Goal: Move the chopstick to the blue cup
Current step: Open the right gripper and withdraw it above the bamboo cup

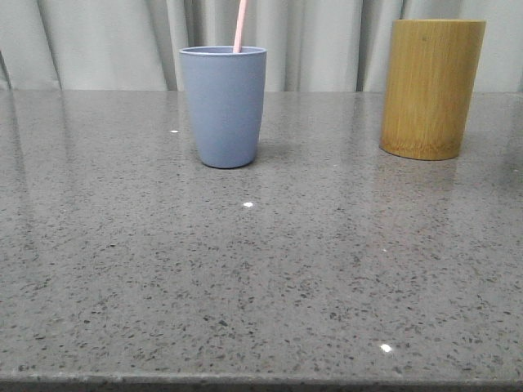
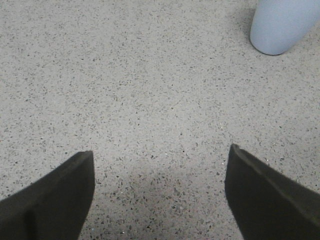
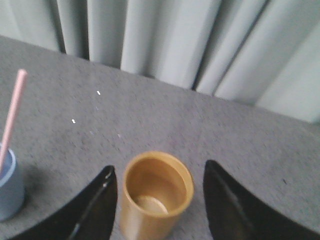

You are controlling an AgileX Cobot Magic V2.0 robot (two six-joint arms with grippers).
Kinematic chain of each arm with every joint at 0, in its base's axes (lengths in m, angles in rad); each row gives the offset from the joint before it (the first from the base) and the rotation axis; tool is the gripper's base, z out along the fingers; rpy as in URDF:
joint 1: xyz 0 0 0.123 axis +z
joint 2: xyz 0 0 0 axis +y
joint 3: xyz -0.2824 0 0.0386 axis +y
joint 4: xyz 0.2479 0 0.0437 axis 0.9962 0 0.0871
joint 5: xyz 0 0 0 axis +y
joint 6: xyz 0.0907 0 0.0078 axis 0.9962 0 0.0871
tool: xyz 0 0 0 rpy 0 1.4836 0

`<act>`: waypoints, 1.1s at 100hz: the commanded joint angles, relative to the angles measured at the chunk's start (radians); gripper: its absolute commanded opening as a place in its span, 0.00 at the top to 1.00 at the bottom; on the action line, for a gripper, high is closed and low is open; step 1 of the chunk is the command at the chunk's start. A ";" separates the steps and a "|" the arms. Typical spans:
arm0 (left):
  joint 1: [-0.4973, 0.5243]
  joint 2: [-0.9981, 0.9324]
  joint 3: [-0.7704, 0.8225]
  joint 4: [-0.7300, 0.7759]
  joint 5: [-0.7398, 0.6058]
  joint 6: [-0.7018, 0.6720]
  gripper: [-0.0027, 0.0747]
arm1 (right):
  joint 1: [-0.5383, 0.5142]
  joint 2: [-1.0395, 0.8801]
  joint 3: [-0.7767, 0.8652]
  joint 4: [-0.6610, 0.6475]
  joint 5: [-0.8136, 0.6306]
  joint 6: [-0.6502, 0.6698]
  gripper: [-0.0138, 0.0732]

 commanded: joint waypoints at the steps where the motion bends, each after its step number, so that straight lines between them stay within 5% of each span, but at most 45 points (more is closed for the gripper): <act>1: 0.003 -0.001 -0.028 -0.007 -0.064 -0.008 0.29 | -0.029 -0.123 0.101 -0.041 -0.042 0.002 0.42; 35: 0.003 -0.001 -0.028 -0.007 -0.064 -0.008 0.29 | -0.092 -0.528 0.503 -0.041 0.020 0.112 0.41; 69: 0.003 -0.001 -0.028 -0.007 -0.064 -0.008 0.30 | -0.092 -0.693 0.584 -0.046 0.070 0.179 0.41; 87: 0.003 -0.001 -0.028 -0.007 -0.064 -0.008 0.55 | -0.092 -0.693 0.584 -0.049 0.063 0.179 0.48; 105: 0.003 -0.001 -0.028 -0.007 -0.064 -0.008 0.96 | -0.092 -0.693 0.584 -0.055 0.063 0.178 0.82; 110: 0.003 -0.001 -0.028 -0.007 -0.066 -0.008 0.99 | -0.092 -0.693 0.584 -0.055 0.063 0.178 0.92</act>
